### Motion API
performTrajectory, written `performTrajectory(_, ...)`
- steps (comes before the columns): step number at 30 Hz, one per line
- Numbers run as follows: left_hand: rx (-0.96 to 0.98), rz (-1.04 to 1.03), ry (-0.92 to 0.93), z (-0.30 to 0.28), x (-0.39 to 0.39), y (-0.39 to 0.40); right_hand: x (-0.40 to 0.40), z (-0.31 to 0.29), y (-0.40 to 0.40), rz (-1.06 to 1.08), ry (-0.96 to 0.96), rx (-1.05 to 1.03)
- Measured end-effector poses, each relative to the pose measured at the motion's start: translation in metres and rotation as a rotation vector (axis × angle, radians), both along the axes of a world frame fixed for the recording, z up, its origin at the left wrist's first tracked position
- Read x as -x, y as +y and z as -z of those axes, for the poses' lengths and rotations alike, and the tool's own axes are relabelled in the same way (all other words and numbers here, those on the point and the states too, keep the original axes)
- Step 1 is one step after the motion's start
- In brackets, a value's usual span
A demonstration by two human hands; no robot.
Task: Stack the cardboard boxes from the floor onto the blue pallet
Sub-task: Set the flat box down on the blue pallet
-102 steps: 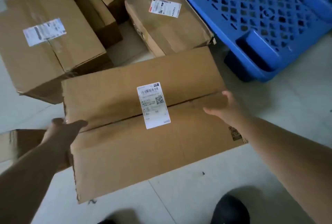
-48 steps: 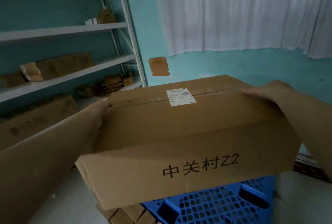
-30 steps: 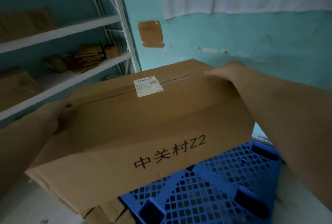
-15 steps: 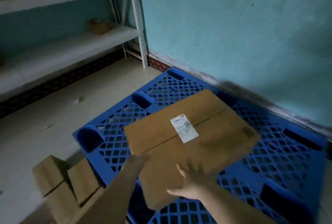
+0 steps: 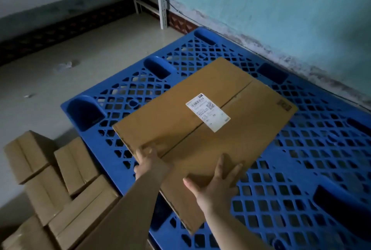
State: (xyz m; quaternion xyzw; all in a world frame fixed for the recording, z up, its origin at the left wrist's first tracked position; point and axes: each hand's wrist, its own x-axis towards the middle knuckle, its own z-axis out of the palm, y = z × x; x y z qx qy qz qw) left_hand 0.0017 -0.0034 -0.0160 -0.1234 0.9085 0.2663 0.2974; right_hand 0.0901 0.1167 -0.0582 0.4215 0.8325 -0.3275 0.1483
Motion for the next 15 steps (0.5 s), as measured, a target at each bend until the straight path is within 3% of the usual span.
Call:
performTrajectory(4, -0.021, 0.056, 0.048, 0.022, -0.016, -0.007, 0.007, 0.012, 0.011, -0.119, 0.009, -0.096)
performTrajectory(10, -0.338, -0.045, 0.193, 0.018, -0.016, -0.055, 0.065, -0.012, 0.016, -0.341, -0.113, -0.122)
performTrajectory(13, -0.372, -0.25, 0.246, 0.006, -0.023, -0.101, 0.076, -0.028, -0.03, -0.554, 0.095, -0.23)
performTrajectory(15, -0.366, -0.364, 0.299, -0.006, -0.034, -0.137, 0.074, -0.042, -0.079, -0.66, 0.228, 0.004)
